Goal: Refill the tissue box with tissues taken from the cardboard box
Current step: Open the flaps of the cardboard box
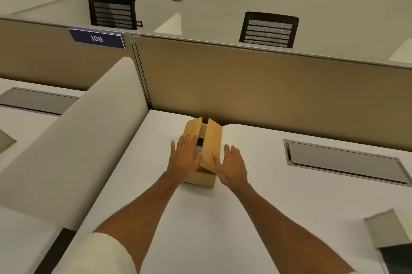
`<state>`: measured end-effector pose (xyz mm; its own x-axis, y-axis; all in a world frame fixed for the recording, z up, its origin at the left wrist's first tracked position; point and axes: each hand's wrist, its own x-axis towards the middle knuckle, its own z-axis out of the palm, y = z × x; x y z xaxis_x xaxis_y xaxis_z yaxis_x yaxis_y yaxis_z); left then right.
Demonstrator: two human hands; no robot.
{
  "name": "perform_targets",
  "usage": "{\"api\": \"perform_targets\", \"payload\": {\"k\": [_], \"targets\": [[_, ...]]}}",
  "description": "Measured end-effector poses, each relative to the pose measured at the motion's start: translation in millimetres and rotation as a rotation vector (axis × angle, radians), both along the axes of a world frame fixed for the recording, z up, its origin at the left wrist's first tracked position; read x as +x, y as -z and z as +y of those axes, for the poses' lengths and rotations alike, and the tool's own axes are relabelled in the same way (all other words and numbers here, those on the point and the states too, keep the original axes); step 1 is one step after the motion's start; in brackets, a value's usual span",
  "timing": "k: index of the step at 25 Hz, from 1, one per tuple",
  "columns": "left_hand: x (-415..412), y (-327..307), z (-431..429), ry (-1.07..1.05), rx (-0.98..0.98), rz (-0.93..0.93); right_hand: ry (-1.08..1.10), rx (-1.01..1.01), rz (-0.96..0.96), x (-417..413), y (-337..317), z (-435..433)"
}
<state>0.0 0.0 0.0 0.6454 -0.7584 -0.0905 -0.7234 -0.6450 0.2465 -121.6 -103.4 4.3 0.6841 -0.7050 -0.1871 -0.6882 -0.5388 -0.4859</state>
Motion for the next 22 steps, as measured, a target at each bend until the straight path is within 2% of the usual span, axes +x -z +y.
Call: {"api": "perform_targets", "payload": {"k": [5,9,15,17,22], "targets": [[17.3,9.8,-12.7,-0.032,-0.046,0.134,0.009,0.08,0.007,34.3,11.8,2.4],[25.5,11.3,-19.5,-0.219,-0.21,0.439,0.059,0.142,-0.024,57.5,19.5,8.4],[40.5,1.1,-13.6,-0.286,-0.327,0.575,0.186,0.108,0.014,68.6,20.3,0.9],[45.7,-3.7,-7.2,-0.29,-0.367,0.644,0.24,0.16,-0.033,70.1,18.4,0.5],[57.6,-16.0,8.7,-0.237,-0.468,0.684,0.245,0.231,-0.155,68.6,14.5,-3.9]]}}
